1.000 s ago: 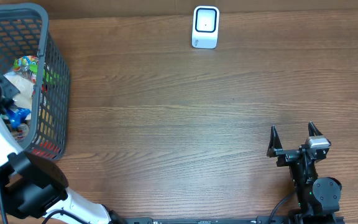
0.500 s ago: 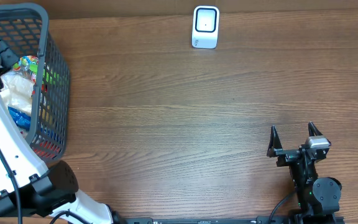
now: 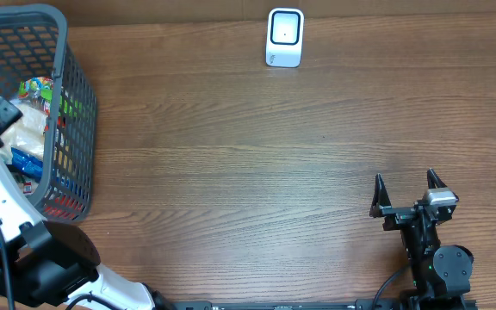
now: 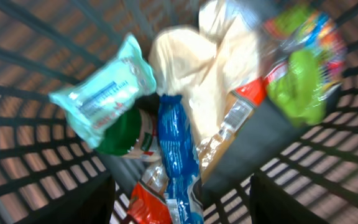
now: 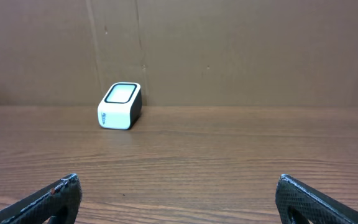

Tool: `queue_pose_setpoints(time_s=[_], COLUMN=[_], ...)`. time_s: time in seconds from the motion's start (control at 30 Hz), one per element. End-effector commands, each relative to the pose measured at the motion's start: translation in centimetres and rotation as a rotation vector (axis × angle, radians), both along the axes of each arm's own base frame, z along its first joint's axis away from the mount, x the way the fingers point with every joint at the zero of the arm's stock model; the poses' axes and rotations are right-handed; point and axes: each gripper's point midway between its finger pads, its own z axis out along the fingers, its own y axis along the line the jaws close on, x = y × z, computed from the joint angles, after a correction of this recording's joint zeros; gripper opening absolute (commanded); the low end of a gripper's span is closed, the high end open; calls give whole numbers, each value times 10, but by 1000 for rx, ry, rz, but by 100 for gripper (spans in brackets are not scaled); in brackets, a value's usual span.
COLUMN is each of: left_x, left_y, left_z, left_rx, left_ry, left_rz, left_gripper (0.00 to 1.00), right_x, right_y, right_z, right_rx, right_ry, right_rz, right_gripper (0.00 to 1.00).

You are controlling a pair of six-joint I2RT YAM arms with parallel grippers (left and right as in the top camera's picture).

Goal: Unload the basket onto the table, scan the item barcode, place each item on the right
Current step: 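Grasp the blue Oreo pack inside the basket with the left gripper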

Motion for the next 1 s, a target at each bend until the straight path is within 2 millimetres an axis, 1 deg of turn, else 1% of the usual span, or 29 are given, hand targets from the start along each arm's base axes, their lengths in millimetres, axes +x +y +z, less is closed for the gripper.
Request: queue_pose_setpoints(time_s=[0.0,0.07,0.17,0.23,0.33,0.4,0.47,0.57,0.73,0.8,0.9,0.93,0.97], left_x=[-9,-8,-7,-9,-10,-10,-10,-9,-11,-12,-13,-13,-13], left_y=[4,3,0,-1,-2,-2,-1,-1,-4,-5,-5,-5,-5], left_z=[-43,-67,-96,-110,-125,-131,-136,-142,-156,-160,-162,-161,-161], left_rx=[-41,-64,-80,-84,-86,-85,-84,-82,-92,-93,-95,-94,-93], left_ry=[64,82,110,120,124,121,116,105,106,108,110,109,108], left_rz=[16,-36,-100,-107,-110,-108,-100,-87,-90,-90,-90,-90,-91], left_gripper=[61,60,59,58,54,52,48,45,35,28,13,6,4], right_x=[0,0,0,0,0,0,0,0,0,0,0,0,0], right_y=[-1,-1,-1,-1,-1,-1,-1,-1,-1,-1,-1,-1,-1], right_z=[-3,-3,-3,-3,-3,-3,-3,-3,-3,-3,-3,-3,-3], right_rx=[-7,-7,-7,-7,-7,-7,-7,-7,-7,-7,-7,-7,-7], right_ry=[-1,-1,-1,-1,-1,-1,-1,-1,-1,-1,-1,-1,-1], right_rz=[-7,-7,-7,-7,-7,-7,-7,-7,-7,-7,-7,-7,-7], right_gripper=[100,100,100,100,100,100,100,100,100,100,100,100,100])
